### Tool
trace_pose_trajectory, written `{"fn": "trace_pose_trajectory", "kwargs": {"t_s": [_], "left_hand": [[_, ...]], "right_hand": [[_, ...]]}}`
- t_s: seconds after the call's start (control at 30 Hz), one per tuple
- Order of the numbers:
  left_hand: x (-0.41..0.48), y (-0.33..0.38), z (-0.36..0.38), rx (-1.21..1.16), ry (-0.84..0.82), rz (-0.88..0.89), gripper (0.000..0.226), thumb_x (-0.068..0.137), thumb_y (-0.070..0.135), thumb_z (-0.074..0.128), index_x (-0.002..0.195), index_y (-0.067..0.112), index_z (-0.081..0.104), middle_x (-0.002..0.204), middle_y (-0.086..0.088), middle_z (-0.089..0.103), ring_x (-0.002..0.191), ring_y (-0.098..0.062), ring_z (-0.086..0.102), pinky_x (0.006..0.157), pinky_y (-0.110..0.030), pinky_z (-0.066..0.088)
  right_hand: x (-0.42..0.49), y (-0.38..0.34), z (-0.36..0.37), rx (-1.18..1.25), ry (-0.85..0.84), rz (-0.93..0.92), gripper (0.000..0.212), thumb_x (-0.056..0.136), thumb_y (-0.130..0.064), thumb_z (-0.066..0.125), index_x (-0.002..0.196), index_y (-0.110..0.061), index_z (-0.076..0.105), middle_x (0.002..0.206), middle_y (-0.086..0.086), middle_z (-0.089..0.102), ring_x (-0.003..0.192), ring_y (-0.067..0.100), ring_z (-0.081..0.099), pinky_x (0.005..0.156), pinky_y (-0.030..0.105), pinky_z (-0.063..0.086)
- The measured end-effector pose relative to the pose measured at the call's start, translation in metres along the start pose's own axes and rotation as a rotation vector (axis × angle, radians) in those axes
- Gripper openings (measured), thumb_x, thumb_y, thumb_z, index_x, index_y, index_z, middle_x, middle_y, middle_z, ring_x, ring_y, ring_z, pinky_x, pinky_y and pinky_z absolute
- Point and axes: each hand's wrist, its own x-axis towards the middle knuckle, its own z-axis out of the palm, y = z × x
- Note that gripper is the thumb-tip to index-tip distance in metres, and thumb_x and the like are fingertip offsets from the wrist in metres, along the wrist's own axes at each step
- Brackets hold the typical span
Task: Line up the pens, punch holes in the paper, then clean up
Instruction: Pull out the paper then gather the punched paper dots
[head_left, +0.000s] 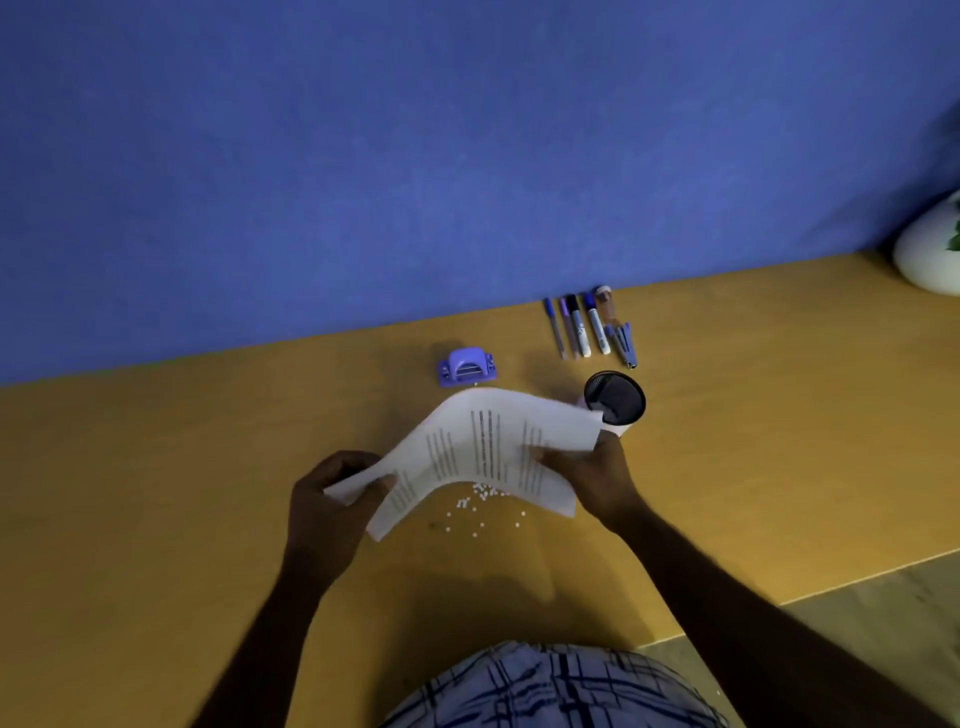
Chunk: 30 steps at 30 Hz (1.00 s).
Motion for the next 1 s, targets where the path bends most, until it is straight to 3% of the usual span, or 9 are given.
{"fn": "trace_pose_trajectory", "kwargs": {"t_s": [0.13,0.27,0.33,0.4,0.53,0.67,0.77,0.87,1.0], "left_hand": [[-0.009,0.009,0.002,-0.049,0.079,0.077,0.026,0.075,-0.005,0.076,0.082,0.02,0.072,0.087,0.004,0.074,0.076,-0.011,0.071,0.059,-0.023,0.059],[-0.012,-0.013,0.011,-0.008,0.001,-0.037,0.025,0.075,-0.011,0.073,0.094,0.005,0.071,0.088,-0.009,0.074,0.081,-0.023,0.071,0.065,-0.021,0.057],[-0.011,-0.023,0.013,0.001,0.049,-0.089,0.02,0.077,-0.004,0.075,0.09,0.011,0.073,0.083,-0.004,0.075,0.079,-0.022,0.072,0.062,-0.025,0.058],[-0.009,-0.03,0.013,0.017,0.093,-0.122,0.022,0.075,0.009,0.081,0.086,0.025,0.071,0.081,0.004,0.074,0.077,-0.008,0.072,0.055,-0.018,0.055],[-0.009,-0.038,0.017,-0.03,0.125,-0.195,0.028,0.072,0.01,0.083,0.088,0.027,0.067,0.086,0.005,0.073,0.08,-0.01,0.072,0.059,-0.022,0.057],[0.004,-0.032,0.016,0.0,0.103,-0.116,0.03,0.07,0.015,0.085,0.085,0.035,0.067,0.086,0.016,0.074,0.077,0.001,0.07,0.052,-0.015,0.055],[0.016,-0.024,0.008,-0.012,0.105,-0.05,0.037,0.07,0.012,0.084,0.093,0.036,0.068,0.093,0.008,0.074,0.086,-0.006,0.071,0.063,-0.022,0.059],[0.028,-0.027,0.003,-0.001,0.165,0.024,0.064,0.072,-0.008,0.077,0.128,0.012,0.053,0.128,0.001,0.057,0.111,-0.009,0.059,0.084,-0.022,0.054],[0.023,-0.041,0.021,-0.236,0.329,-0.254,0.077,0.084,-0.004,0.067,0.146,0.008,0.024,0.15,-0.012,0.033,0.136,-0.028,0.039,0.103,-0.041,0.042]], "right_hand": [[0.0,0.001,-0.005,0.069,0.038,-0.01,0.036,0.079,-0.01,0.078,0.113,-0.014,0.069,0.106,0.005,0.074,0.098,0.022,0.071,0.077,0.035,0.061],[-0.005,0.021,-0.003,-0.072,0.058,0.076,0.039,0.077,-0.003,0.079,0.114,-0.006,0.067,0.104,0.003,0.074,0.098,0.017,0.07,0.085,0.042,0.059],[-0.006,0.027,-0.003,-0.048,0.067,0.057,0.039,0.078,-0.007,0.079,0.115,-0.01,0.067,0.104,0.002,0.074,0.099,0.017,0.071,0.082,0.037,0.06],[-0.005,0.028,-0.004,-0.025,0.086,0.065,0.037,0.076,-0.013,0.08,0.111,-0.015,0.069,0.103,-0.002,0.075,0.096,0.017,0.071,0.077,0.032,0.06],[-0.006,0.029,0.001,0.005,0.091,0.141,0.029,0.079,-0.003,0.077,0.1,-0.022,0.07,0.096,-0.006,0.076,0.093,0.017,0.072,0.081,0.041,0.061],[0.003,0.005,0.001,0.058,0.021,0.019,0.032,0.08,-0.012,0.075,0.105,-0.031,0.071,0.107,0.002,0.073,0.1,0.021,0.07,0.081,0.039,0.061],[0.01,-0.009,-0.006,0.192,0.028,0.001,0.031,0.081,-0.002,0.073,0.106,-0.021,0.072,0.108,0.01,0.073,0.099,0.029,0.07,0.081,0.04,0.06],[0.014,-0.01,-0.01,0.198,0.053,0.064,0.026,0.08,-0.003,0.074,0.106,-0.003,0.07,0.106,0.014,0.074,0.095,0.033,0.071,0.08,0.043,0.059],[0.009,0.0,-0.003,0.236,0.119,0.18,0.016,0.076,-0.015,0.079,0.085,-0.002,0.076,0.091,0.017,0.075,0.079,0.03,0.071,0.073,0.042,0.053]]}}
